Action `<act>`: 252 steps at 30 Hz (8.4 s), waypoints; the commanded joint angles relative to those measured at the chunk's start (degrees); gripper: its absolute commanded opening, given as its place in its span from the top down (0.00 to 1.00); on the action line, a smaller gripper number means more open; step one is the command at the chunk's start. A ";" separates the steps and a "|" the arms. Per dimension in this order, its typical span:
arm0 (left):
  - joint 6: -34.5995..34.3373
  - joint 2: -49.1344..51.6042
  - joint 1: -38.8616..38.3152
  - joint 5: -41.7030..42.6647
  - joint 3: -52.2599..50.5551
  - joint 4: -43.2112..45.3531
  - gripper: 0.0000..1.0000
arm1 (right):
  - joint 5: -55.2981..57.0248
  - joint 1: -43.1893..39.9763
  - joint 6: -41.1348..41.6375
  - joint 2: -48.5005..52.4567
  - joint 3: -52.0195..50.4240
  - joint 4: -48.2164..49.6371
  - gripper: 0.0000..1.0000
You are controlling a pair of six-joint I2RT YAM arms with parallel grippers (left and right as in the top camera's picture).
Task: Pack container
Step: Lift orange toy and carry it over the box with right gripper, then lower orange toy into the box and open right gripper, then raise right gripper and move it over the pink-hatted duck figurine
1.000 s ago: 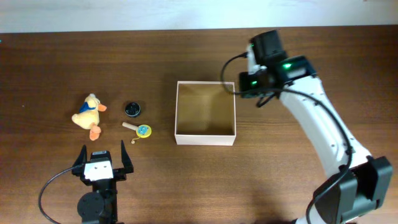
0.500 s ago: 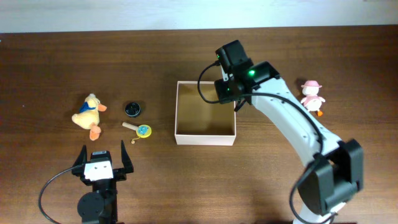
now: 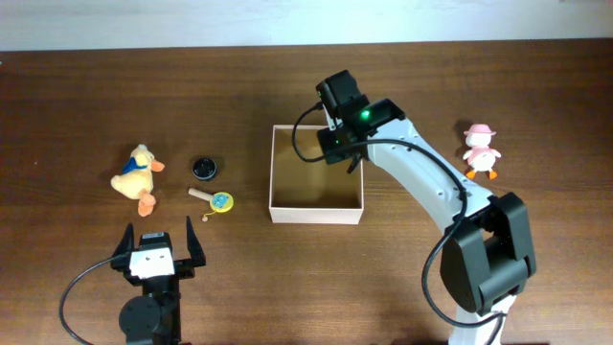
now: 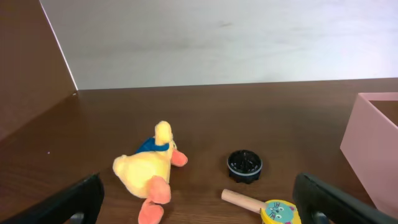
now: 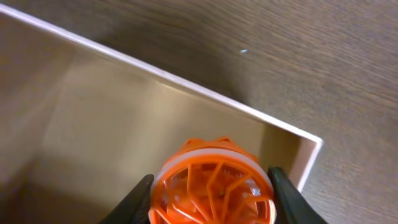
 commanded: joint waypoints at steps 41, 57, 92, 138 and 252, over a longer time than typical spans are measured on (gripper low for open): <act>0.52 -0.48 0.04 0.81 -0.31 -0.02 0.01 | -0.11 0.74 -8.22 8.33 0.74 2.71 0.72; 0.50 -0.48 0.04 0.81 -0.31 -0.02 0.01 | -0.13 0.74 -8.22 8.33 0.74 2.75 0.41; 0.50 -0.48 0.04 0.81 -0.31 -0.02 0.01 | -6.21 4.02 -8.02 11.02 0.74 8.07 0.96; 0.50 -0.48 0.04 0.81 -0.31 -0.02 0.01 | 7.48 4.00 -11.21 12.00 0.74 4.59 0.96; 0.52 -0.48 0.04 0.81 -0.31 -0.02 0.01 | 5.77 -32.89 10.14 10.51 35.93 -45.40 0.67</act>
